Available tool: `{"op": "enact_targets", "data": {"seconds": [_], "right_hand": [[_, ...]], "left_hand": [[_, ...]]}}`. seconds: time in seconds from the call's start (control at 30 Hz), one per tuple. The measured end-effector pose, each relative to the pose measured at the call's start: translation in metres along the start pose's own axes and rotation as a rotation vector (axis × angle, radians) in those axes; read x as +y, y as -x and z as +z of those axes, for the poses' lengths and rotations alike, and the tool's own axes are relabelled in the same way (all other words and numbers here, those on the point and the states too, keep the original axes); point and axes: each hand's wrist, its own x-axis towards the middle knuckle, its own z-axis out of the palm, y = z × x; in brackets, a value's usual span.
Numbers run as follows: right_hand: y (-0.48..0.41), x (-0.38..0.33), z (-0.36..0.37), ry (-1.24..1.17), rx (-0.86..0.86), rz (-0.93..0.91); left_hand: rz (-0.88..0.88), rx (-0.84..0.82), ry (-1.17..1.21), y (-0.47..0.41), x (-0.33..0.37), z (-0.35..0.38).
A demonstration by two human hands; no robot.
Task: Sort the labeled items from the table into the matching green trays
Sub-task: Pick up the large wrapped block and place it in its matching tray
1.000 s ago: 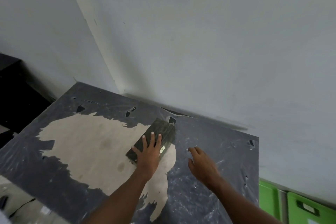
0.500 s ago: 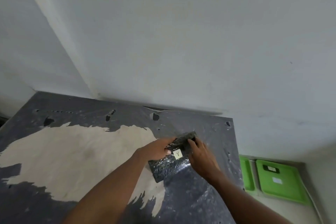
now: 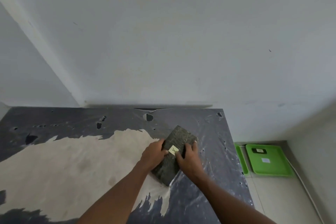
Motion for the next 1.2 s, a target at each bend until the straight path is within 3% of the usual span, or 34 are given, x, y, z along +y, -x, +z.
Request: {"op": "enact_targets", "data": {"seconds": [0.17,0.4,0.53,0.6,0.73,0.83,0.97,1.07,1.2], "right_hand": [[-0.004,-0.012,0.008,0.103,-0.004,0.068],[0.014,-0.015,0.033,0.232,-0.033,0.187],[0.008,-0.022,0.042,0.284,-0.043,0.215],[0.001,-0.017,0.038,0.344,-0.099,0.126],[-0.015,0.016,0.013,0.527,-0.25,-0.29],[-0.026,0.038,-0.014,0.68,-0.303,-0.485],[-0.032,0.058,-0.042,0.687,-0.231,-0.403],[-0.031,0.065,-0.051,0.675,-0.183,-0.265],[-0.028,0.067,-0.047,0.655,-0.204,-0.257]], "left_hand": [[-0.091,-0.094,0.207,0.014,-0.004,0.006],[-0.044,0.022,0.059,0.0,0.005,-0.007],[0.074,0.048,0.031,0.0,0.009,-0.012],[0.179,0.08,-0.015,0.0,0.009,-0.014],[0.34,0.086,-0.142,-0.005,0.012,-0.021],[0.417,-0.048,-0.303,-0.008,0.007,-0.017],[0.388,-0.234,-0.531,-0.01,-0.005,-0.004],[0.382,-0.147,-0.599,-0.012,-0.001,0.004],[0.355,-0.042,-0.657,-0.01,0.012,0.014]]}}
